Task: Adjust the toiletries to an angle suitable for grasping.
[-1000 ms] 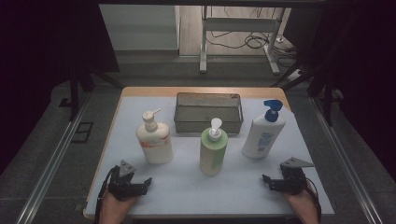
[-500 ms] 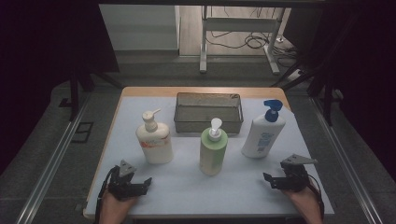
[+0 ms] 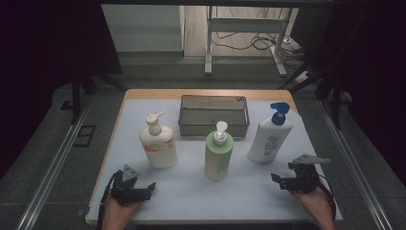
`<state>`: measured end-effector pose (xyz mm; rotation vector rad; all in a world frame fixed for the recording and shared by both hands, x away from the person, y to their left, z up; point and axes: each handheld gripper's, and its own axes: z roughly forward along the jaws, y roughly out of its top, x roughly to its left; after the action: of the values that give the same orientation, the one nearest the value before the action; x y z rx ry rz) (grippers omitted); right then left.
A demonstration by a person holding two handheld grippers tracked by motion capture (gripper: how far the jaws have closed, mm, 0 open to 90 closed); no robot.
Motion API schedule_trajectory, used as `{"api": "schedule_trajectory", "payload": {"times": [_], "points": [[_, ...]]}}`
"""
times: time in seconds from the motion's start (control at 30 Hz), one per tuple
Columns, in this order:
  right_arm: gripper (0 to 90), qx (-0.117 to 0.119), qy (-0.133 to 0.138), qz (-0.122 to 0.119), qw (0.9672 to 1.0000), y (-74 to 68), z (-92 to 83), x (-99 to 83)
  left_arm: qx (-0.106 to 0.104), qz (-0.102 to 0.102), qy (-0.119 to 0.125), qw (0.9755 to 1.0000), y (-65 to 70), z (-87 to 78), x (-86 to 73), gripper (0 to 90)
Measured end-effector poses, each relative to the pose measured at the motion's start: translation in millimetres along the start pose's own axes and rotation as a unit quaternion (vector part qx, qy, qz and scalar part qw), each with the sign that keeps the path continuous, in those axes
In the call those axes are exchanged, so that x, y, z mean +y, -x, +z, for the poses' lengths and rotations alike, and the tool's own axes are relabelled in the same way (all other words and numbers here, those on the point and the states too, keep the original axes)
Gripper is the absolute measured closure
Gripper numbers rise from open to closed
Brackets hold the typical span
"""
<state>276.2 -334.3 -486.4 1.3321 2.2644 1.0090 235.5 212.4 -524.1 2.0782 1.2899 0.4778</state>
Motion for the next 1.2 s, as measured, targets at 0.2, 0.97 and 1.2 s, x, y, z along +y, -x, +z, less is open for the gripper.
{"api": "schedule_trajectory", "payload": {"times": [0.2,0.97,1.2], "points": [[25.8,-0.003,-0.002,-0.003,1.0000,5.1,-3.1,6.7,0.000,0.000,0.000,1.0000,0.0,0.0,0.0,12.3],[78.6,-0.025,0.017,0.000,0.9996,31.5,0.5,36.6,0.000,0.000,0.001,1.0000,0.1,0.0,-0.1,12.3],[88.7,-0.020,0.025,0.019,0.9993,47.0,7.6,43.5,0.000,0.000,0.000,1.0000,-0.1,0.0,-0.1,12.2]]}}
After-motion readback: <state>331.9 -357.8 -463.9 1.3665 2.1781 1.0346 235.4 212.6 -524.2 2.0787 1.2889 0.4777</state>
